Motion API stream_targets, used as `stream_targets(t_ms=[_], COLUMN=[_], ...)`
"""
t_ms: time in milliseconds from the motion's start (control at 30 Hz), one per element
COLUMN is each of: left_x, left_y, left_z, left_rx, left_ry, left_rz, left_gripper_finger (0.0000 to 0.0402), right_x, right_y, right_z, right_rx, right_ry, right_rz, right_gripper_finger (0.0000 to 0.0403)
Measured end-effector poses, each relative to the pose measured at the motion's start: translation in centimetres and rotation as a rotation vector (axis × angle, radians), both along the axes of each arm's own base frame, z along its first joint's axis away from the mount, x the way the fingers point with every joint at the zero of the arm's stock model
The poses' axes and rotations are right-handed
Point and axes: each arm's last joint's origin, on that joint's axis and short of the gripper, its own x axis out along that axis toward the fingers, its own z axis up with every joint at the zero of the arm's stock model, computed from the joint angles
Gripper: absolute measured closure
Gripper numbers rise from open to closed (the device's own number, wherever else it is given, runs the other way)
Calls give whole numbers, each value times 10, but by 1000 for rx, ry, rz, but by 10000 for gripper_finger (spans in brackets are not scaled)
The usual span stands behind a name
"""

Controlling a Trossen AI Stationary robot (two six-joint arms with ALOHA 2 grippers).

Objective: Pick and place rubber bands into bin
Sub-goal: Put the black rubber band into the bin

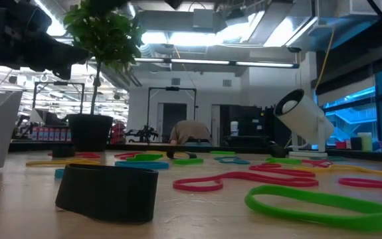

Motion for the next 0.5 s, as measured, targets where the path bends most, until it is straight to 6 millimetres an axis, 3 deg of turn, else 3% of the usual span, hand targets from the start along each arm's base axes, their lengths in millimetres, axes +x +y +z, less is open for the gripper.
stream_targets(t_ms=[300, 500], left_x=[0, 0], left_y=[0, 0], left_z=[0, 0], left_rx=[0, 0], left_ry=[0, 0], left_rz=[0, 0], left_gripper_finger=[398, 398], right_x=[-19, -62], right_y=[-7, -29], right_z=[-33, -42], right_rx=[-43, 12], right_ry=[134, 59], right_rz=[24, 69], right_gripper_finger=[397, 396])
